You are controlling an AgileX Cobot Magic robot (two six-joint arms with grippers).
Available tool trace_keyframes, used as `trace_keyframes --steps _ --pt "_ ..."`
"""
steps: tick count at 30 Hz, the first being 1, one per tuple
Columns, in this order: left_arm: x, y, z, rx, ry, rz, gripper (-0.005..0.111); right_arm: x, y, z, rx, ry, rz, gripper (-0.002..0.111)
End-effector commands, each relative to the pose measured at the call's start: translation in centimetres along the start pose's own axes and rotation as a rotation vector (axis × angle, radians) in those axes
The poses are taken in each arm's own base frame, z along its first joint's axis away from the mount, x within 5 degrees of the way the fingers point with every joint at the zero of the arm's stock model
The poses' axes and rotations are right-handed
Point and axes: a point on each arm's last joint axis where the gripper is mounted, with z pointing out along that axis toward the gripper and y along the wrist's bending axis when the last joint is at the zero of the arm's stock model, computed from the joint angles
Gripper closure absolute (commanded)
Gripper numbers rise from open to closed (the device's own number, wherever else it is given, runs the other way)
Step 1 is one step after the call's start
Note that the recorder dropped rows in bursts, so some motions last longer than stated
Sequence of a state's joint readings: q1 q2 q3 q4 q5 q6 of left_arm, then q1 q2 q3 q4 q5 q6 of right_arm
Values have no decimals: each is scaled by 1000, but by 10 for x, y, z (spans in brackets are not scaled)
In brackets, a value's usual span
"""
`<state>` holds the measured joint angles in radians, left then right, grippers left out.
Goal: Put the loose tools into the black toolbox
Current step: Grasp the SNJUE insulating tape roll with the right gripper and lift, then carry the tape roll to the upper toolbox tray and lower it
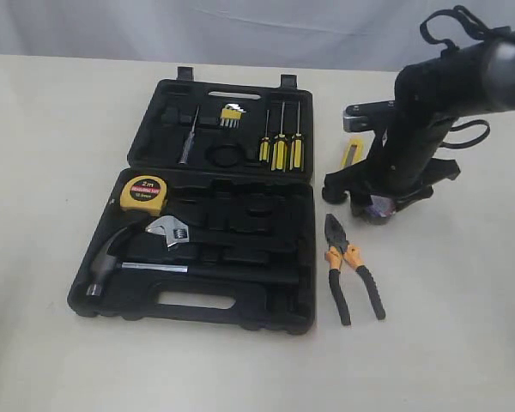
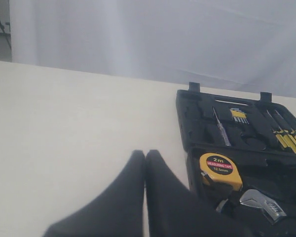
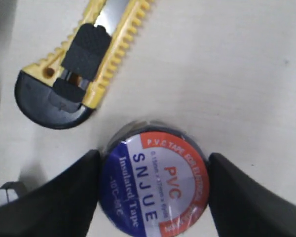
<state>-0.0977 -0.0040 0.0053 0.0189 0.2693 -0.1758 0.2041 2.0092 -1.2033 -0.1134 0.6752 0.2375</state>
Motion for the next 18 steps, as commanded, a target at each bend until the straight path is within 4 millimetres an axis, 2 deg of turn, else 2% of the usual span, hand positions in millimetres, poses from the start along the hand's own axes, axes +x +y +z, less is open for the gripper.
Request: trace_keyframes --steps 1,10,14,18 --pt "-1 -1 0 7 1 -4 107 -12 -4 -31 20 4 4 109" --pt "-1 -1 0 7 1 -4 107 -24 -5 -122 -24 -57 7 109" --pt "-1 -1 0 7 1 -4 107 -25 3 -148 -66 -87 -22 109" --pt "-1 -1 0 7 1 -4 107 -27 31 -159 -88 -122 -106 109"
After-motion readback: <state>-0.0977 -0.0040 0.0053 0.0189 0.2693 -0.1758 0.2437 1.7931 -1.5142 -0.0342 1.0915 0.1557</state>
